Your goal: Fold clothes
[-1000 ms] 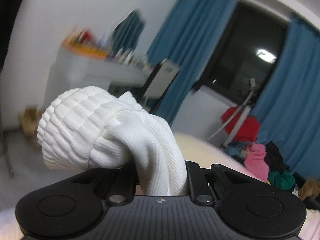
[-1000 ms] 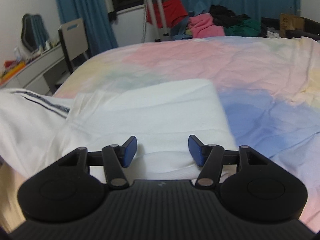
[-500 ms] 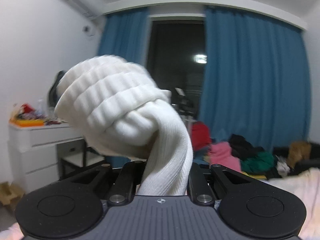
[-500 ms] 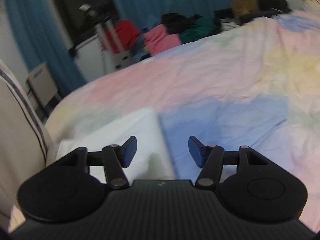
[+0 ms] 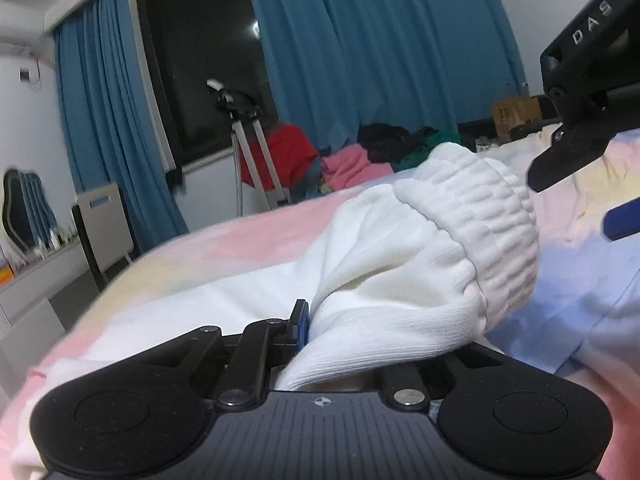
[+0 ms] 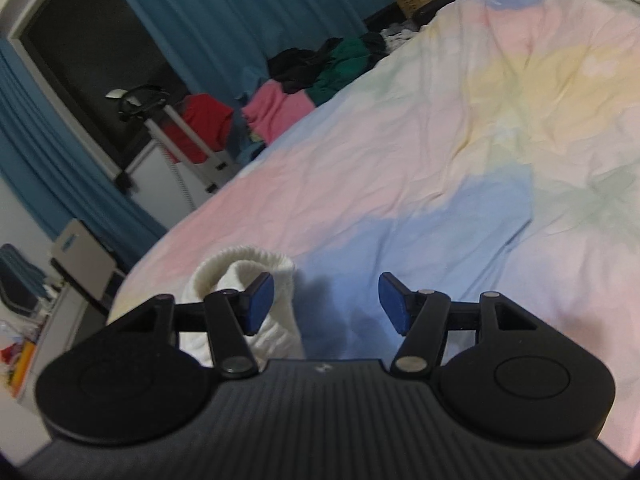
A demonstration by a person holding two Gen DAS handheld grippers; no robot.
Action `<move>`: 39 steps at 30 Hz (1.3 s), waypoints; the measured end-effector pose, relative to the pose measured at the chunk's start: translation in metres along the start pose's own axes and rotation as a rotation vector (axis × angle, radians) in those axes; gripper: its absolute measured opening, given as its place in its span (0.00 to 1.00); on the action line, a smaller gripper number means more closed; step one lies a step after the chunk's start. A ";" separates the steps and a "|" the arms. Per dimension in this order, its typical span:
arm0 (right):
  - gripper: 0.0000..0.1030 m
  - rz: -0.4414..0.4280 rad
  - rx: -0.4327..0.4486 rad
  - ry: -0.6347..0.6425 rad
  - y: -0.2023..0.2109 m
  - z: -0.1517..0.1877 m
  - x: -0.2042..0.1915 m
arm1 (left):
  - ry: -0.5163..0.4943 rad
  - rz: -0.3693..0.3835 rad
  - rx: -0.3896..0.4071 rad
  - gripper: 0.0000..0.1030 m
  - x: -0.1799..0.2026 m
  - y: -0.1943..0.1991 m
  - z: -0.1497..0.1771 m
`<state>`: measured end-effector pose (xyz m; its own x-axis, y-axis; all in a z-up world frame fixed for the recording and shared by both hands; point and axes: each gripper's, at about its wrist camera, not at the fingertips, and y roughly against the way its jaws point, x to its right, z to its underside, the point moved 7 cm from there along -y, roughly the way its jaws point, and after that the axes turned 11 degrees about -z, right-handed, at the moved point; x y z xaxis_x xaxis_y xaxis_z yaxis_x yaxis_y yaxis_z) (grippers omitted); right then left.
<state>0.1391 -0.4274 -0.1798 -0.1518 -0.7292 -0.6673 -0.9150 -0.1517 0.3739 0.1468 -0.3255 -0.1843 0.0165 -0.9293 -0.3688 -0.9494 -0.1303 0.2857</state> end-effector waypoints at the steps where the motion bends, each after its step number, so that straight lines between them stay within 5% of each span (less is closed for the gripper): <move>1: 0.60 -0.018 -0.002 -0.001 -0.001 0.001 -0.002 | 0.007 0.008 -0.009 0.19 0.000 0.000 -0.001; 3: 0.60 -0.045 -0.001 -0.023 -0.003 0.001 -0.003 | 0.016 0.033 -0.034 0.26 -0.003 -0.002 -0.003; 6: 0.60 -0.078 0.002 -0.076 -0.004 0.001 -0.001 | 0.026 0.082 -0.081 0.58 -0.023 -0.004 0.000; 9: 0.60 -0.108 -0.007 -0.165 -0.006 0.003 0.009 | 0.038 0.124 -0.121 0.72 -0.065 -0.003 0.013; 14: 0.60 -0.140 -0.005 -0.227 -0.008 0.008 0.011 | 0.025 0.163 -0.147 0.76 -0.122 0.012 0.027; 21: 0.60 -0.134 0.025 -0.228 -0.004 0.009 0.011 | 0.101 0.119 -0.162 0.80 -0.190 0.037 0.036; 23: 0.65 -0.135 0.031 -0.232 -0.001 0.009 0.011 | 0.137 0.093 -0.171 0.80 -0.207 0.031 0.042; 25: 0.84 -0.140 0.032 -0.239 0.004 0.009 0.008 | 0.156 0.076 -0.177 0.80 -0.216 0.032 0.053; 28: 0.84 -0.157 0.026 -0.245 0.015 0.011 0.000 | 0.163 0.050 -0.172 0.80 -0.228 0.031 0.063; 39: 0.84 -0.216 -0.195 -0.249 -0.012 0.057 -0.029 | 0.181 0.057 -0.147 0.81 -0.236 0.025 0.065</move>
<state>0.1331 -0.3664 -0.2019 -0.0716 -0.4855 -0.8713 -0.8512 -0.4257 0.3071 0.0992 -0.0864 -0.1477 0.0325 -0.9818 -0.1874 -0.8947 -0.1121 0.4324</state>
